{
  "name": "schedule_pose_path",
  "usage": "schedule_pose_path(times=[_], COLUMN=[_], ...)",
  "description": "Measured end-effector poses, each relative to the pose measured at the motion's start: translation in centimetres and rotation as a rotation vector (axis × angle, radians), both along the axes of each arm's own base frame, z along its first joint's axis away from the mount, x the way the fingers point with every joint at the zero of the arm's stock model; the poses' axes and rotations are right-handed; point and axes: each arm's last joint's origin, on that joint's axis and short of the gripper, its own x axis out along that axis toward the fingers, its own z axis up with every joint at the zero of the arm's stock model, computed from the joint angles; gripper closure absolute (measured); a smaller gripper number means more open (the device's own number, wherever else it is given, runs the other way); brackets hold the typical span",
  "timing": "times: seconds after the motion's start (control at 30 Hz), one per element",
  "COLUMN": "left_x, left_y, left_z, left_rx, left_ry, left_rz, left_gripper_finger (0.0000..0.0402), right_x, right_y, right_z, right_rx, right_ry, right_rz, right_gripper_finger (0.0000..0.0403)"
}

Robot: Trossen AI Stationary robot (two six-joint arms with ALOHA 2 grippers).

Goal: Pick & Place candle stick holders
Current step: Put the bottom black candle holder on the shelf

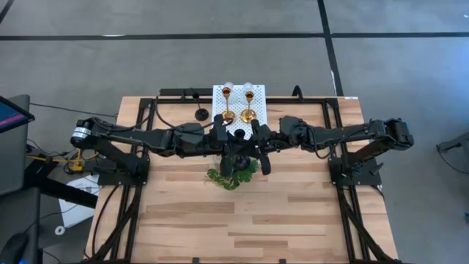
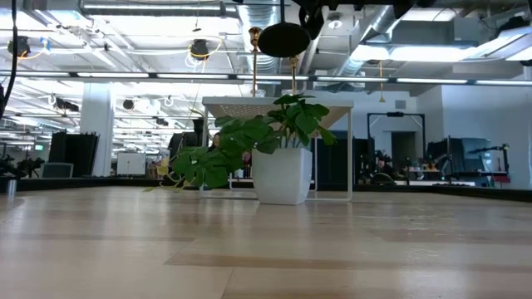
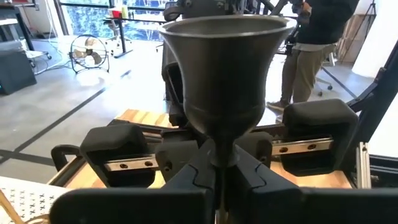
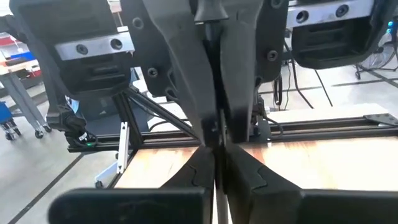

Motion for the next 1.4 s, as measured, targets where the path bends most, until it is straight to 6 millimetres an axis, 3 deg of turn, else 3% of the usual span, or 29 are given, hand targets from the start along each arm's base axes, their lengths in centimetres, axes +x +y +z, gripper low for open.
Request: schedule_pose_path(times=[0.47,0.77,1.13,1.4], left_x=[-1.3,-3.9,-6.7,-8.4], left_y=[0.3,0.7,0.9,1.4], left_z=[1.0,1.5,2.4,2.4], left_rx=[0.048,0.047,0.021,0.022], left_ry=[-0.028,0.045,0.05,0.098], left_rz=[0.04,0.067,0.067,0.122], left_gripper_finger=[0.0319,0.0273,0.0251,0.0263], right_x=[0.1,0.0,-2.9,-4.9], right_y=[-0.1,-0.5,-1.8,-1.6], right_z=[0.4,0.5,2.6,0.3], right_rx=[-0.025,-0.058,-0.167,-0.175], right_ry=[-0.048,-0.06,-0.054,-0.021], right_rz=[-0.024,-0.056,-0.19,-0.336], right_gripper_finger=[0.0401,0.0402,0.0402,0.0403])
